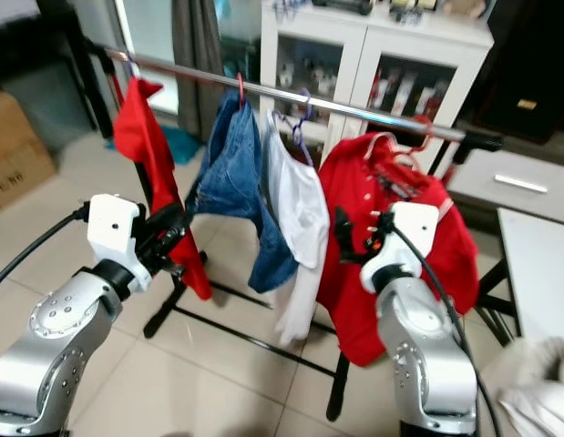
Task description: Hang hanger
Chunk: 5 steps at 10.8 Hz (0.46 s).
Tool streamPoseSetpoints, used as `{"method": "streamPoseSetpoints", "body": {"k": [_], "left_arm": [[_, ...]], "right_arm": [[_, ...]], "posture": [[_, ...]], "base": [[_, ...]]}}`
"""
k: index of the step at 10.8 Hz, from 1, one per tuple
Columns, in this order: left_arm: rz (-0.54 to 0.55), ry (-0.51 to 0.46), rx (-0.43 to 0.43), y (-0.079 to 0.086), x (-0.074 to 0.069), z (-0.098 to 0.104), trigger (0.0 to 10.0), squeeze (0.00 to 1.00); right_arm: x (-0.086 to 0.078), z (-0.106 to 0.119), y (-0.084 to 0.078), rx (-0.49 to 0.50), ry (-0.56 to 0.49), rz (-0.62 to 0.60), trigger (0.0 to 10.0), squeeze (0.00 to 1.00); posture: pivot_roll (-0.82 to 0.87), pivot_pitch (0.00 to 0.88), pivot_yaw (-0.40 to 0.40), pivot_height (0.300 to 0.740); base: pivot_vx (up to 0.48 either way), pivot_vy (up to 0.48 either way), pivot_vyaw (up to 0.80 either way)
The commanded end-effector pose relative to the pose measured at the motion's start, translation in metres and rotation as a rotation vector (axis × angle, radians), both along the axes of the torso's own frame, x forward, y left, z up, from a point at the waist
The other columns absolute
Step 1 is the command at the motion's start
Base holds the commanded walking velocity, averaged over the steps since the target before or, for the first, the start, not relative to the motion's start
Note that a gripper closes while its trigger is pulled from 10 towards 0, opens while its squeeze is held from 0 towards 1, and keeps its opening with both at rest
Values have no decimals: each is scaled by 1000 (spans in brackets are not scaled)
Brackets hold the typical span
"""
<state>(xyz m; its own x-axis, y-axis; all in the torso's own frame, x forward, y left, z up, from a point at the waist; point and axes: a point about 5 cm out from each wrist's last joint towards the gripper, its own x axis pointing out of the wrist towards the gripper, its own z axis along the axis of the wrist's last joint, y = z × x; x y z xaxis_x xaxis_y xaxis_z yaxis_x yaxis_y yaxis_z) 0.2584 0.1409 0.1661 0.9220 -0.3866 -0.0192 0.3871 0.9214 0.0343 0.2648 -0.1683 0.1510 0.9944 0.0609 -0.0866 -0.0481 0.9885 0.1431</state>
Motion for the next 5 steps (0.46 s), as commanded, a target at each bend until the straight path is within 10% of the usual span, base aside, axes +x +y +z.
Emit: {"method": "streamPoseSetpoints", "body": {"k": [1, 5], "left_arm": [[-5, -16, 3, 1, 1, 4, 10000, 0], [-19, -15, 26, 2, 3, 3, 10000, 0]], "right_arm": [[2, 1, 3, -21, -5, 9, 10000, 0], [4, 5, -4, 52, -41, -68, 10000, 0]], "posture": [[136, 4, -44, 740], [134, 0, -36, 740]], "base": [[458, 0, 800], [459, 0, 400]]}}
